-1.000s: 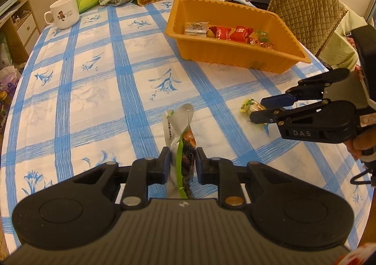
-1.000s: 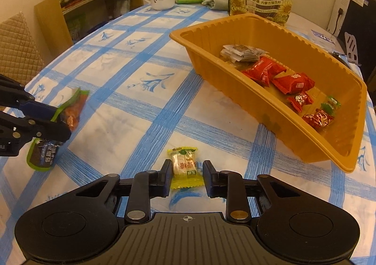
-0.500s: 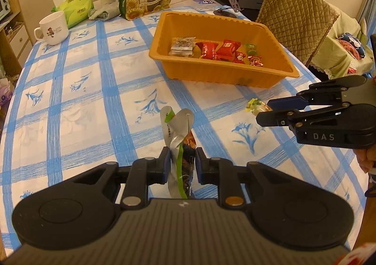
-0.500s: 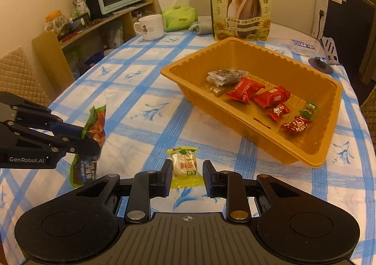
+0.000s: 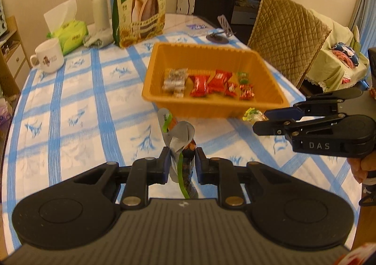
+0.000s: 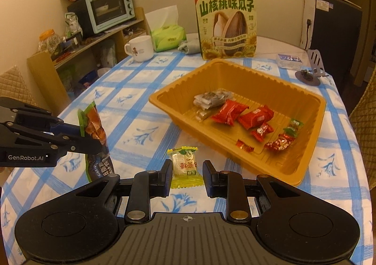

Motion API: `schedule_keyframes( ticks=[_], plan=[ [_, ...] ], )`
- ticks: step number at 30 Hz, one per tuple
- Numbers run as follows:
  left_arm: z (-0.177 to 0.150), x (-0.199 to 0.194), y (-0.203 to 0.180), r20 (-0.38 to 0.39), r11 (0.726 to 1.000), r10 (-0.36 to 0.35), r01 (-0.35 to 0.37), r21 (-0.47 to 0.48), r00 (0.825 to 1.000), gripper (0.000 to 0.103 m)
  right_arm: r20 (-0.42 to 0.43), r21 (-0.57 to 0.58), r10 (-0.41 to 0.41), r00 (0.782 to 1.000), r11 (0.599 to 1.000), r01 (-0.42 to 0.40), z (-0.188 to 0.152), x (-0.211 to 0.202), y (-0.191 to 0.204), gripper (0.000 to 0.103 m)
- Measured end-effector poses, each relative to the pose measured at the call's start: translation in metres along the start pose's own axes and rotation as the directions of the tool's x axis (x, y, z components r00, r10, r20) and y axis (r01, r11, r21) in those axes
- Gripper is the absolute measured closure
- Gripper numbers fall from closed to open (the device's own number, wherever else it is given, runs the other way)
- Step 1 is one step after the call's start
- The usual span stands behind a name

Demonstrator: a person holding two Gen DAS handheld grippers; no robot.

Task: Organize snacks
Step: 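Carry both snacks over the orange tray and open both tools to drop them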

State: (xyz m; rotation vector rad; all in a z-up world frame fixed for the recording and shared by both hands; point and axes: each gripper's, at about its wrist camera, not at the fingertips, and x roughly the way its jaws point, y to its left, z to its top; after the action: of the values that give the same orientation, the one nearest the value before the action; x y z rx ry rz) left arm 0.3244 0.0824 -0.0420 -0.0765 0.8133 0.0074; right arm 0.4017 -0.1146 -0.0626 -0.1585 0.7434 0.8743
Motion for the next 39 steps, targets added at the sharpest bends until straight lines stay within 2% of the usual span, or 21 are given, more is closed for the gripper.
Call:
schedule_keyframes(
  ticks=[17,28,39],
  plan=[
    [0.077,0.012,-0.014,0.13,0.998,-0.048,0.041,0.05,0.99,0.084,0.097,0.046,-0.055,0.994,0.998,0.051,0.043,-0.005,-0.028,0.075],
    [0.106,0.048,-0.017,0.127,0.997,-0.06,0.055,0.046,0.99,0.084,0.111,0.125,-0.094,0.989,0.989,0.08,0.061,0.012,-0.046,0.075],
    [0.115,0.096,-0.01,0.062,0.998,-0.058,0.059,-0.015,0.996,0.083,0.078,0.193,-0.139,0.987,0.974,0.122,0.062,0.032,-0.064,0.075]
  ],
)
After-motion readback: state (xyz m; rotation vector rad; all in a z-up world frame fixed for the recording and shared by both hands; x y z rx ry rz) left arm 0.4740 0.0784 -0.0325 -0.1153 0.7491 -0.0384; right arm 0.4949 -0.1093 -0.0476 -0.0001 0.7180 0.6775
